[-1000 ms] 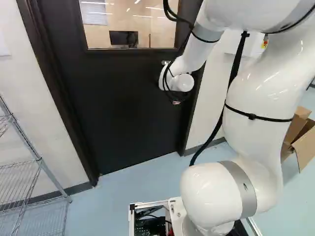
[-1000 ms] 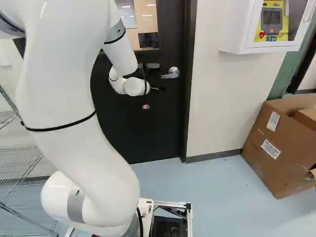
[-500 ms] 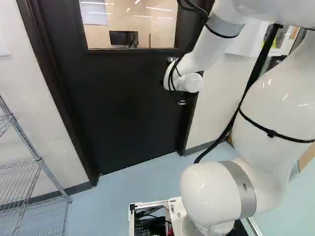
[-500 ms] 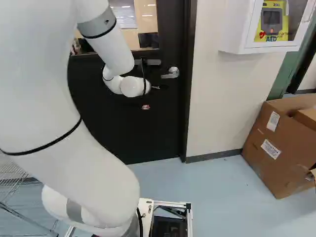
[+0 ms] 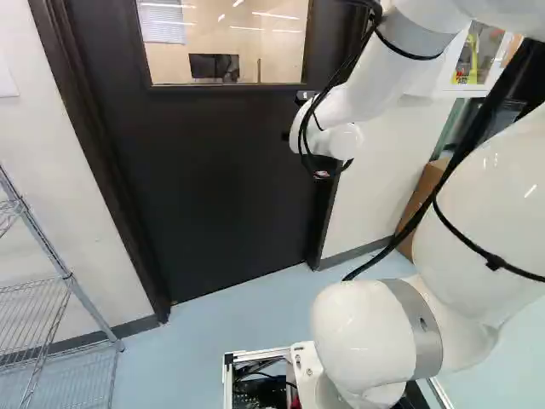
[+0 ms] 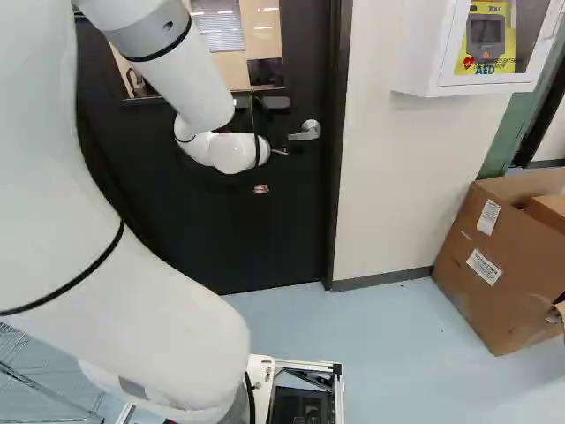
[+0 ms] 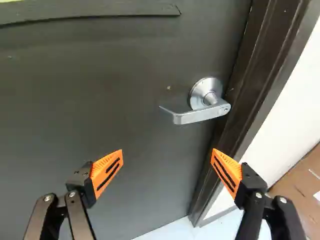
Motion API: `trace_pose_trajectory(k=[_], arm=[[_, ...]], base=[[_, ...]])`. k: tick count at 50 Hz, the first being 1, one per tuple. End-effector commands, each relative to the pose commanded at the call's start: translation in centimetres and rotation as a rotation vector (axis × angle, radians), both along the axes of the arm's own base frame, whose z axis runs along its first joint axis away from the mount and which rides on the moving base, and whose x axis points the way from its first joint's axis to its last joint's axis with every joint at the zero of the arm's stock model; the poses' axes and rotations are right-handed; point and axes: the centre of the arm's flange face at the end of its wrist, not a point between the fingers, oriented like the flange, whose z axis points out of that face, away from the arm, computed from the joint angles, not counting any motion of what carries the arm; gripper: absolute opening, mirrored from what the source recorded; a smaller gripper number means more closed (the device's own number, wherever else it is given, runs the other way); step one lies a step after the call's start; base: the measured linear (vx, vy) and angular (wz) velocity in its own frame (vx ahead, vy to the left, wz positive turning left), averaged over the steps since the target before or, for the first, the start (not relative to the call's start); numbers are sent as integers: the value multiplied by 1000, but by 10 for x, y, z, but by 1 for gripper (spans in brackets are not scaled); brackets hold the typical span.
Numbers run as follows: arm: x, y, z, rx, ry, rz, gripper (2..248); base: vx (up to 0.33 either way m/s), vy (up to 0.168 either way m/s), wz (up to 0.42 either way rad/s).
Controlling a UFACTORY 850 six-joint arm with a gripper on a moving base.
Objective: Open the door and move inside
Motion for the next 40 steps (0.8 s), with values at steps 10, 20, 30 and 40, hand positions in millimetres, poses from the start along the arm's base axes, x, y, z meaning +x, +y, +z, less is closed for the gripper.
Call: trace_pose_trajectory(k=[10,20,30,40], arm=[[0,0,10,-2,-23,0,247],[3,0,21,-3,-46,-1,247],[9,-2,32,-5,-68,-3,247],[18,-5,43,-6,-89,-8,247]], base=[[0,0,0],[0,0,0],[0,0,0],[0,0,0]])
